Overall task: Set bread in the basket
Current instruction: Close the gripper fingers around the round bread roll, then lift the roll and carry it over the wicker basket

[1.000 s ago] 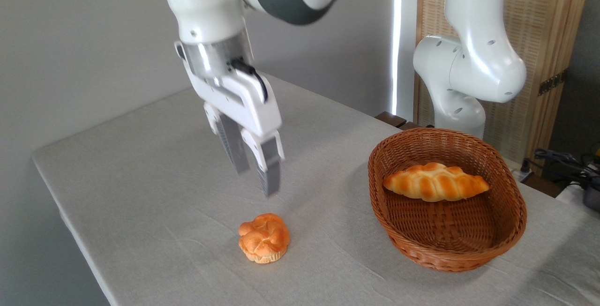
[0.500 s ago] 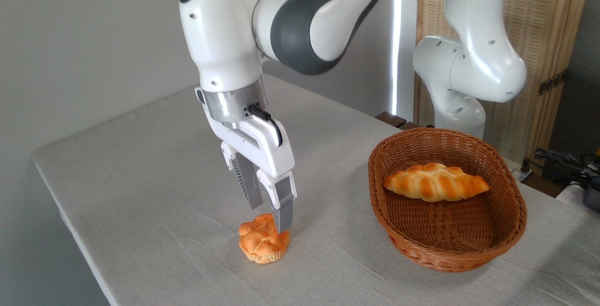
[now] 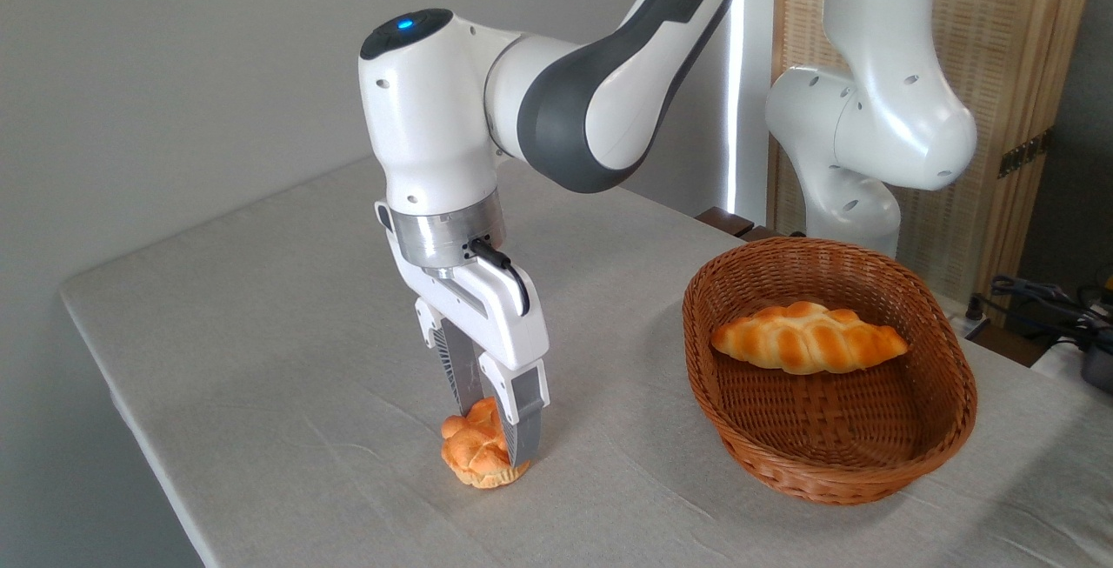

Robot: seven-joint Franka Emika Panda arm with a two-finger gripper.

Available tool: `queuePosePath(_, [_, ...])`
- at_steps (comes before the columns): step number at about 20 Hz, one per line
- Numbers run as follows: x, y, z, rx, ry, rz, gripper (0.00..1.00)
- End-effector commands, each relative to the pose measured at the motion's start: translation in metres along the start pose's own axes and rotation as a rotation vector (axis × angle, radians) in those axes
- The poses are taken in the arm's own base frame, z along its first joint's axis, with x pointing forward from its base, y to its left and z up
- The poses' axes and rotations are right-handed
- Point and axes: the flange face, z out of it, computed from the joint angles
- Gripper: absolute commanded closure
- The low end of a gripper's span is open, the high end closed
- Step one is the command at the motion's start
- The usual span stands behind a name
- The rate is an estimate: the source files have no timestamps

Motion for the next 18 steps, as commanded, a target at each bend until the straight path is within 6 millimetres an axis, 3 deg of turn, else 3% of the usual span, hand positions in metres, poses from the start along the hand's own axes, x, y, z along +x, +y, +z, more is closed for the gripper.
queuePosePath(1, [-0.001,-0.002,0.002,0.022,0.008,0.007,0.75])
queuePosePath(3, [-0.001,-0.002,0.003,0.021,0.005,0.009,0.79])
queuePosePath(13, [-0.001,-0.002,0.001,0.022,0.006,0.009,0.79])
queuePosePath(15, [-0.002,-0.002,-0.009,0.022,0.01,0.006,0.79])
queuePosePath(18, [-0.026,0.005,-0.047,-0.022,-0.028,0.021,0.79])
